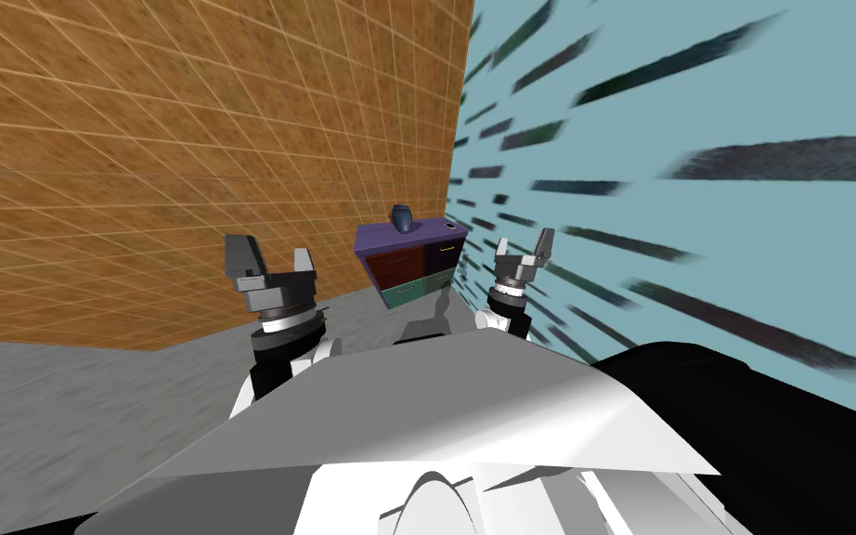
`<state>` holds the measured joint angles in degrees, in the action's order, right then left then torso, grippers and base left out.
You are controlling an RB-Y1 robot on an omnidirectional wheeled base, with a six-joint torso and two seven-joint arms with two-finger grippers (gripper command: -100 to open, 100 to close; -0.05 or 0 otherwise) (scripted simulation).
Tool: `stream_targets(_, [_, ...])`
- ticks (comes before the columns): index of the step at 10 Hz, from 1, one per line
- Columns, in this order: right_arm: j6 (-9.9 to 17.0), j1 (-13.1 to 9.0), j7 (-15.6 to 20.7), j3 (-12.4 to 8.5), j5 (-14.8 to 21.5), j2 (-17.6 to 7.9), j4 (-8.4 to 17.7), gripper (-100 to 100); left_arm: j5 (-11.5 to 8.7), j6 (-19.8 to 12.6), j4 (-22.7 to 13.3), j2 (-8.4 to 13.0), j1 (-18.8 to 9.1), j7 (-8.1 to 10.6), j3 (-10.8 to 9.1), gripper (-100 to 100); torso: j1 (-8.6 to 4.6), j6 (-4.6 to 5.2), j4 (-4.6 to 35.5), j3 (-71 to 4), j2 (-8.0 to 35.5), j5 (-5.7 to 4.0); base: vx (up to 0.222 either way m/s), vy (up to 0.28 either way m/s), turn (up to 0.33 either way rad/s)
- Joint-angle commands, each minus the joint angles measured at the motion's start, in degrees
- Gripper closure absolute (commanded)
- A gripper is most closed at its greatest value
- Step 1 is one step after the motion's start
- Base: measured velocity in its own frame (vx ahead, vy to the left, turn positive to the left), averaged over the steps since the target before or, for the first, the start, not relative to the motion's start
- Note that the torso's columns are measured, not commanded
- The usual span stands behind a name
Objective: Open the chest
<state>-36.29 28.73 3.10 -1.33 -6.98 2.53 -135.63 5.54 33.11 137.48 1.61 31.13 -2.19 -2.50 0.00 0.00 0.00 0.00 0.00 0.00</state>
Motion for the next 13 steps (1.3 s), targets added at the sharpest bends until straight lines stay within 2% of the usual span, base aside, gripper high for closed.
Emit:
stream_targets(1, [0.0,0.0,0.0,0.0,0.0,0.0,0.0,0,0.0,0.0,0.0,0.0,0.0,0.0,0.0,0,0.0,0.0,2.3,-4.7,2.3,0.0,0.0,0.0,0.0])
stream_targets(9, [0.0,0.0,0.0,0.0,0.0,0.0,0.0,0,0.0,0.0,0.0,0.0,0.0,0.0,0.0,0,0.0,0.0,35.4,-70.7,35.4,0.0,0.0,0.0,0.0])
stream_targets(10, [0.0,0.0,0.0,0.0,0.0,0.0,0.0,0,-0.1,-0.2,-0.6,1.6,-0.2,0.0,-0.07,-100,0.0,0.0,39.6,-79.2,39.6,0.0,0.023,-0.008,0.003])
stream_targets(11, [0.0,0.0,0.0,0.0,0.0,0.0,0.0,0,-0.1,-0.4,-1.2,2.6,-0.4,-0.01,-0.13,-100,-0.01,0.0,41.5,-83.2,41.5,0.0,0.039,-0.018,0.006])
stream_targets(13, [0.0,0.0,0.0,0.0,0.0,0.0,0.0,0,-0.4,-1.2,-3.8,5.1,-1.3,-0.02,-0.39,-100,-0.04,0.0,42.2,-84.6,42.1,-0.01,0.074,-0.032,0.008])
